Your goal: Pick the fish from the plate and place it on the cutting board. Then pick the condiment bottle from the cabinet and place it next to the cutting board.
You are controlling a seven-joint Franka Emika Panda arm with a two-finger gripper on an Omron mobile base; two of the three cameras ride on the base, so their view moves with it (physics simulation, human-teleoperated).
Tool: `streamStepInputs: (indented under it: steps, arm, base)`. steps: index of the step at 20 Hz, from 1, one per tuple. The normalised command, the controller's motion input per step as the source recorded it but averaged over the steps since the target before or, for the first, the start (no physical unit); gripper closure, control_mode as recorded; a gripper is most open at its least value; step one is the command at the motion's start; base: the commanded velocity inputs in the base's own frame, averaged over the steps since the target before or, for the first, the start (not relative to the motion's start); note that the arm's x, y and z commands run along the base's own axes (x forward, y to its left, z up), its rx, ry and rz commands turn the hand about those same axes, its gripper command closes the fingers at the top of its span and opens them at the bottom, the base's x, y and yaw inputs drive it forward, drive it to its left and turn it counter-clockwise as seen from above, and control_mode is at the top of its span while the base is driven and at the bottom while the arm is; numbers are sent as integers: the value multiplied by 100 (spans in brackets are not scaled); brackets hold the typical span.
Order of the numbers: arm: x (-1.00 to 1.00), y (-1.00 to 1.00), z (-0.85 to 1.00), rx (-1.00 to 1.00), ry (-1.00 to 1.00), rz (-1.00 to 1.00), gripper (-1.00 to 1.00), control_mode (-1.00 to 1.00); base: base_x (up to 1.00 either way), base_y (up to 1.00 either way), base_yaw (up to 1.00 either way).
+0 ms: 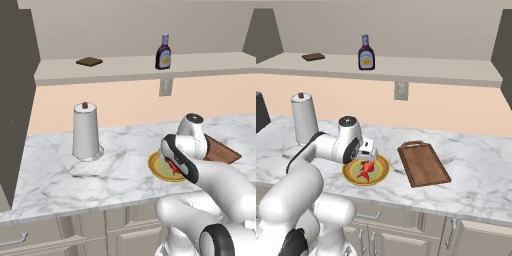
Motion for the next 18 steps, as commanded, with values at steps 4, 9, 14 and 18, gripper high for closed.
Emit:
streamStepInputs:
  steps: [4, 9, 14, 18]
  arm:
    - [22, -3, -11, 0, -1, 0, -100, -100]
    - [12, -3, -15, 0, -2, 0, -100, -100]
    - [6, -2, -19, 0, -1, 0, -100, -100]
    - [5, -4, -22, 0, 0, 0, -100, -100]
  base:
    - [0, 0, 0]
    - [0, 0, 0]
    - [0, 0, 0]
    - [0, 0, 0]
